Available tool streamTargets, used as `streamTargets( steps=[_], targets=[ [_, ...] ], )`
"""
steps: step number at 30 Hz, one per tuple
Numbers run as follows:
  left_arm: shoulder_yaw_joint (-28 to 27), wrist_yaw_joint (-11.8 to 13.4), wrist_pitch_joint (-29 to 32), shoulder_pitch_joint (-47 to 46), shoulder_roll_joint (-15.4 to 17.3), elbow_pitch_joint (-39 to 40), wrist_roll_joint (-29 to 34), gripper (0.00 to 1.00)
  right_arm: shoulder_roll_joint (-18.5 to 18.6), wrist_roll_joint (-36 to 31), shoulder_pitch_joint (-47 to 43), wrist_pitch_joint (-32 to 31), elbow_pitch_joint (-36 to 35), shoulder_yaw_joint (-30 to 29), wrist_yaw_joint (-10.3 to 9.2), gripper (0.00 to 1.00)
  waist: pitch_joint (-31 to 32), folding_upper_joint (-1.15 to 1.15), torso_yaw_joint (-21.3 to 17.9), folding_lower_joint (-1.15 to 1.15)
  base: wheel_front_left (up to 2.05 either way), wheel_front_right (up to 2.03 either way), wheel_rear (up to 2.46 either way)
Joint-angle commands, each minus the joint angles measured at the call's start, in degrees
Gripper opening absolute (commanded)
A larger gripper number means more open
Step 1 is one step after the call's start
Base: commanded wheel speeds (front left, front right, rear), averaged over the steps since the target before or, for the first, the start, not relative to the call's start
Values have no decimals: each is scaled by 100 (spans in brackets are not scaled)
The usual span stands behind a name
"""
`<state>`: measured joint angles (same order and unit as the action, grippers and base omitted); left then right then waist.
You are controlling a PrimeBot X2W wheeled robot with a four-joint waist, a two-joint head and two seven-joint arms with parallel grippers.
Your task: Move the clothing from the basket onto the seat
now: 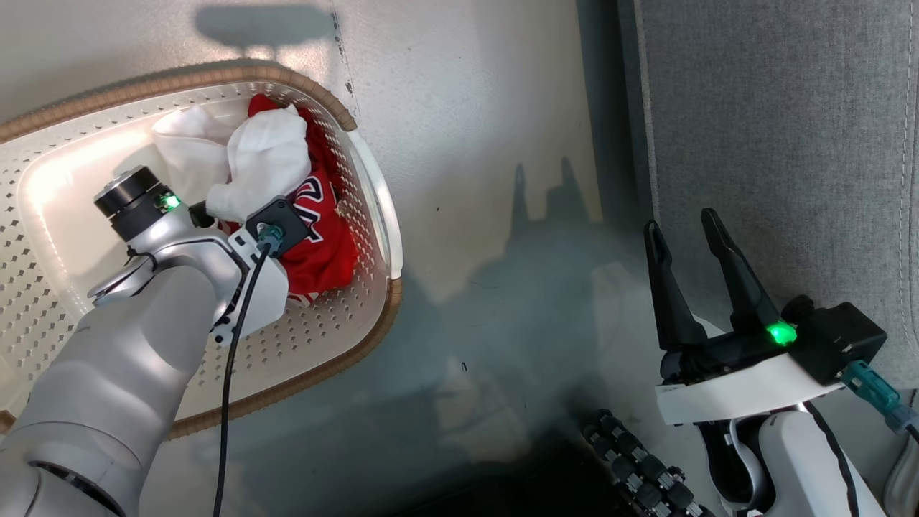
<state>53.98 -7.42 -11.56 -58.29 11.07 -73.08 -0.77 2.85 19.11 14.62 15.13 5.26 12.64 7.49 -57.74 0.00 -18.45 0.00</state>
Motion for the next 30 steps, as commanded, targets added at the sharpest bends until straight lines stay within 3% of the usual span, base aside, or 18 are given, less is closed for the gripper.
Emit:
streamTargets(
  steps=[1, 9, 18, 27, 28, 30],
  targets=[
    [8, 39, 80, -89, 49, -44, -41, 100, 7, 22, -74, -1, -17, -2, 1, 100, -11, 0, -8, 0, 0, 0, 0],
    [91, 34, 252, -211, 21, -71, -95, 100, 7, 106, -86, -1, -69, 82, 1, 100, -104, 0, -32, 0, 0, 0, 0],
    [148, 151, 1105, -226, 24, -80, -201, 100, 6, 147, -186, -1, -132, 158, 1, 100, -179, 0, -54, 0, 0, 0, 0],
    [212, 182, 1326, -198, 13, -81, -269, 100, 7, 238, -186, -1, -146, 145, 1, 100, -195, 0, -76, 0, 0, 0, 0],
    [253, 153, 1359, -184, 28, -82, -236, 75, 7, 245, -172, -1, -144, 140, 1, 100, -192, 0, -78, 0, 0, 0, 0],
    [330, 100, 1382, -176, 50, -83, -219, 0, 6, 260, -145, -1, -145, 120, 1, 100, -187, 0, -79, 0, 0, 0, 0]
  ],
)
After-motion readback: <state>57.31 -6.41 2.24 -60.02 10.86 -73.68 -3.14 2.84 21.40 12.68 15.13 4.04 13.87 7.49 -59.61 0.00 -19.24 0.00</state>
